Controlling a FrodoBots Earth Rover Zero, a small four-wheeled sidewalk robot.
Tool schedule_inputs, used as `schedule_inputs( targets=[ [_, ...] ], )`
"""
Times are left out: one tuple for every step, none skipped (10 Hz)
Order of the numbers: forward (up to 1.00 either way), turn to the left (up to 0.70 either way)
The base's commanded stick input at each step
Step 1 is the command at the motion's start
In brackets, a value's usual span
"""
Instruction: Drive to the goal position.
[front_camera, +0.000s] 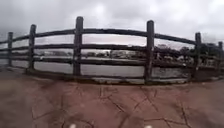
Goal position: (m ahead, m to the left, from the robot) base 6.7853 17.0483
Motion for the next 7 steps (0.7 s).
schedule_inputs(
  targets=[
    [0.0, 1.0],
    [0.0, 1.0],
    [0.0, 1.0],
    [0.0, 1.0],
    [0.0, 1.0],
    [0.0, 1.0],
    [0.0, 1.0]
  ],
)
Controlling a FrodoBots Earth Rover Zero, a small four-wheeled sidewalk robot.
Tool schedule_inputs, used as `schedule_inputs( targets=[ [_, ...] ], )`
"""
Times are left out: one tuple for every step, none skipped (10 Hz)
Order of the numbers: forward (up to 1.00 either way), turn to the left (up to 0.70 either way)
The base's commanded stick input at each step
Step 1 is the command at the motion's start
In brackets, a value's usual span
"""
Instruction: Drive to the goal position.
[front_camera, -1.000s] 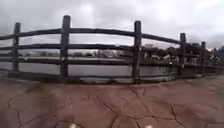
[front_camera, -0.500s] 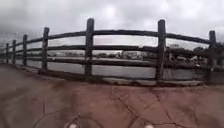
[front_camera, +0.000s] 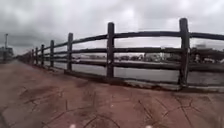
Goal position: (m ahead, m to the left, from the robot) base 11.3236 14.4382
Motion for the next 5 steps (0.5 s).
schedule_inputs(
  targets=[
    [0.0, 1.0],
    [0.0, 1.0],
    [0.0, 1.0],
    [0.0, 1.0],
    [0.0, 1.0]
  ],
)
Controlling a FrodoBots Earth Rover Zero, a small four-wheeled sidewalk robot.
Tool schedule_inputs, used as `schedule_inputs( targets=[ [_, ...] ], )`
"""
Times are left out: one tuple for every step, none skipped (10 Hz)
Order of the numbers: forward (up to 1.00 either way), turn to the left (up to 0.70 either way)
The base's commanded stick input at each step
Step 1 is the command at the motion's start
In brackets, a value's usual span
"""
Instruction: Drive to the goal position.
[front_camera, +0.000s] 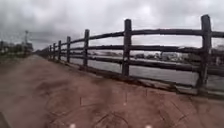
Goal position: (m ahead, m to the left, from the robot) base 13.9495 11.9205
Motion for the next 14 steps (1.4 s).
schedule_inputs(
  targets=[
    [0.0, 1.0],
    [0.0, 1.0],
    [0.0, 1.0],
    [0.0, 1.0],
    [0.0, 1.0],
    [0.0, 1.0],
    [0.0, 1.0],
    [0.0, 1.0],
    [0.0, 1.0],
    [0.0, 1.0],
    [0.0, 1.0],
    [0.0, 1.0],
    [0.0, 1.0],
    [0.0, 1.0]
  ],
)
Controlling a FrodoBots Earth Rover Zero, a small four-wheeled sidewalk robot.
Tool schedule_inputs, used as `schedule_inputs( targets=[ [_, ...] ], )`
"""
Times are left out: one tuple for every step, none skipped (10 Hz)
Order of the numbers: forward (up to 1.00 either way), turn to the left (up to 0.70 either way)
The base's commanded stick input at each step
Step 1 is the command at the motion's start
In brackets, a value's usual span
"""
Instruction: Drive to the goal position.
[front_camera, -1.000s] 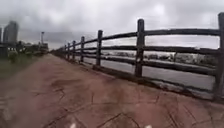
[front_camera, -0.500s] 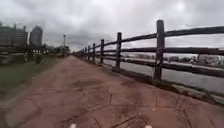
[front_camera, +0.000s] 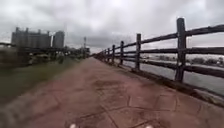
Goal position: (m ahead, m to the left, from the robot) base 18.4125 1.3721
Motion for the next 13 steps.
schedule_inputs(
  targets=[
    [0.0, 1.0],
    [0.0, 1.0],
    [0.0, 0.96],
    [0.0, 0.66],
    [0.0, 0.53],
    [0.0, 0.05],
    [0.0, 0.0],
    [0.0, 0.0],
    [0.0, 0.0],
    [0.0, 0.0],
    [0.0, 0.0],
    [0.25, 0.0],
    [0.76, -0.09]
  ],
)
